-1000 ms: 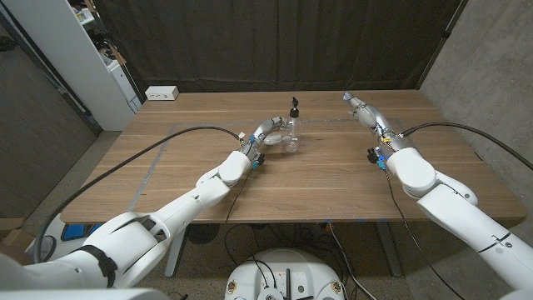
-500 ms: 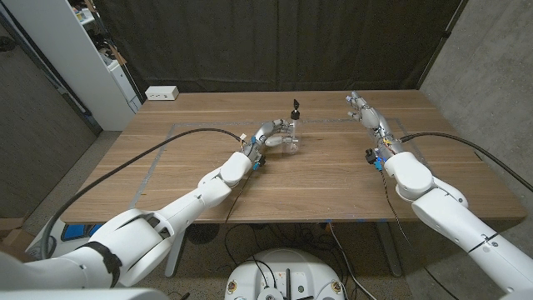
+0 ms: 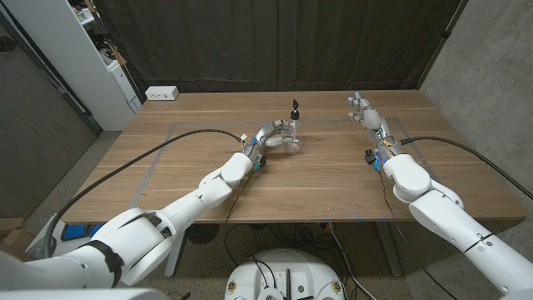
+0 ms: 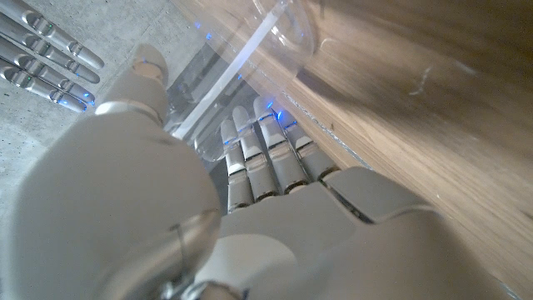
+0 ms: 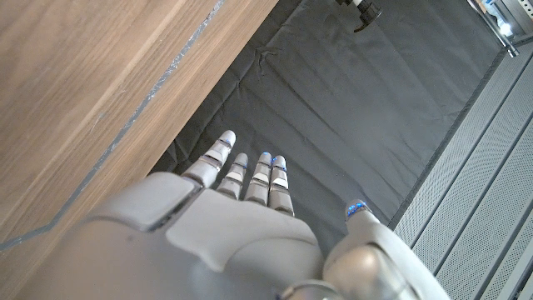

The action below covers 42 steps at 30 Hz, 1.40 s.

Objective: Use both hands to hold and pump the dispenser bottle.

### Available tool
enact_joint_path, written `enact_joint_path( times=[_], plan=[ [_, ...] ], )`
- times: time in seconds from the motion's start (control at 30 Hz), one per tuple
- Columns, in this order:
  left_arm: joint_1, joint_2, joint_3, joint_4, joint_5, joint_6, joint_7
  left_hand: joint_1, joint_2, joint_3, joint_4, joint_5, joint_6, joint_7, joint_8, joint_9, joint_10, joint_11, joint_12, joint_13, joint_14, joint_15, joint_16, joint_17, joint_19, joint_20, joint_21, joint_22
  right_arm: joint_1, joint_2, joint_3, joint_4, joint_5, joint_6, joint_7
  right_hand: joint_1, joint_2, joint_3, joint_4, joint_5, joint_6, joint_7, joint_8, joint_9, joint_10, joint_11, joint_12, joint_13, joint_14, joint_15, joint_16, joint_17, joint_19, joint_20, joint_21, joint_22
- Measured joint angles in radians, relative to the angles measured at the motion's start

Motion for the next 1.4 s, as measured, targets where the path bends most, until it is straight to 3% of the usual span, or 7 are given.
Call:
enact_joint_path(
  times=[0.13, 0.33, 0.53, 0.77, 1.1, 1.23, 1.4],
  plan=[
    [0.0, 0.0, 0.0, 0.0, -0.005, 0.002, -0.006, -0.012, 0.012, -0.005, 0.005, 0.0, -0.011, -0.011, -0.01, 0.0, -0.007, -0.007, -0.008, -0.005, -0.017, 0.004, -0.007, -0.004, 0.0, 0.0, -0.004, 0.0, 0.0, -0.001, -0.002, 0.003, 0.004, 0.004, -0.005, 0.0, 0.0, 0.0, 0.0, 0.0, 0.004, 0.004, 0.0, 0.0, 0.0, 0.0, 0.0, 0.0, 0.0, 0.0, 0.0, 0.0, 0.0, 0.0, 0.0, 0.0],
    [0.002, 0.004, 0.0, -0.004, -0.014, 0.013, -0.022, -0.024, 0.024, -0.015, 0.015, -0.001, -0.034, -0.077, -0.052, 0.001, -0.016, -0.029, -0.03, -0.017, -0.05, 0.006, -0.007, -0.005, -0.011, 0.0, -0.012, 0.0, 0.001, -0.005, -0.006, 0.006, 0.007, 0.008, -0.009, 0.0, 0.0, 0.0, 0.0, 0.0, 0.004, 0.004, 0.0, 0.0, 0.0, 0.0, 0.0, 0.0, 0.0, 0.0, 0.0, 0.0, 0.0, 0.0, 0.0, 0.0],
    [0.009, 0.015, 0.0, -0.02, -0.024, 0.023, -0.043, -0.05, 0.05, -0.025, 0.025, -0.006, -0.062, -0.109, -0.097, 0.001, -0.058, -0.003, -0.046, -0.03, -0.088, 0.009, -0.012, -0.009, -0.02, 0.009, -0.018, 0.0, 0.003, -0.008, -0.01, 0.008, 0.012, 0.01, -0.015, 0.0, 0.0, 0.0, 0.0, 0.0, 0.004, 0.004, 0.0, 0.0, 0.0, 0.0, 0.0, 0.0, 0.0, 0.0, 0.0, 0.0, 0.0, 0.0, 0.0, 0.0],
    [0.013, 0.022, -0.001, -0.031, -0.035, 0.034, -0.063, -0.038, 0.064, -0.029, 0.029, -0.008, -0.071, -0.118, -0.126, 0.001, -0.085, 0.013, -0.059, -0.039, -0.114, 0.012, -0.015, -0.014, -0.023, 0.012, -0.022, 0.003, 0.007, -0.009, -0.017, 0.011, 0.013, 0.01, -0.017, 0.0, 0.0, -0.001, -0.001, 0.0, 0.004, 0.004, 0.0, 0.0, 0.001, 0.001, 0.0, 0.0, 0.0, 0.0, 0.0, 0.0, 0.0, 0.0, 0.0, 0.0],
    [0.018, 0.032, -0.007, -0.043, -0.046, 0.042, -0.08, -0.043, 0.086, -0.044, 0.032, -0.009, -0.117, -0.154, -0.18, -0.003, -0.139, 0.047, -0.074, -0.057, -0.141, 0.012, -0.015, -0.02, -0.025, 0.022, -0.026, 0.003, 0.022, -0.01, -0.028, 0.02, 0.017, 0.01, -0.016, 0.0, 0.0, -0.003, -0.003, 0.0, 0.004, 0.004, 0.0, 0.0, 0.004, 0.003, 0.0, 0.0, 0.004, 0.004, 0.0, 0.005, 0.0, 0.0, 0.0, 0.0],
    [0.018, 0.033, -0.008, -0.044, -0.05, 0.043, -0.084, -0.035, 0.093, -0.049, 0.034, -0.009, -0.136, -0.153, -0.194, -0.003, -0.147, 0.054, -0.078, -0.063, -0.152, 0.012, -0.016, -0.023, -0.028, 0.025, -0.026, 0.003, 0.027, -0.01, -0.032, 0.025, 0.019, 0.01, -0.013, 0.0, 0.0, -0.003, -0.003, 0.0, 0.004, 0.004, 0.0, 0.0, 0.004, 0.003, 0.0, 0.0, 0.004, 0.004, 0.0, 0.005, 0.004, 0.004, 0.0, 0.0],
    [0.018, 0.034, -0.009, -0.044, -0.053, 0.045, -0.091, -0.034, 0.094, -0.06, 0.031, -0.009, -0.156, -0.133, -0.22, -0.003, -0.174, 0.057, -0.081, -0.072, -0.178, 0.013, -0.019, -0.03, -0.032, 0.029, -0.03, 0.003, 0.035, -0.01, -0.038, 0.029, 0.021, 0.01, -0.009, 0.0, 0.0, -0.003, -0.003, 0.0, 0.004, 0.004, 0.0, 0.0, 0.004, 0.003, 0.0, 0.0, 0.004, 0.004, 0.0, 0.005, 0.004, 0.004, 0.0, 0.0]
  ],
)
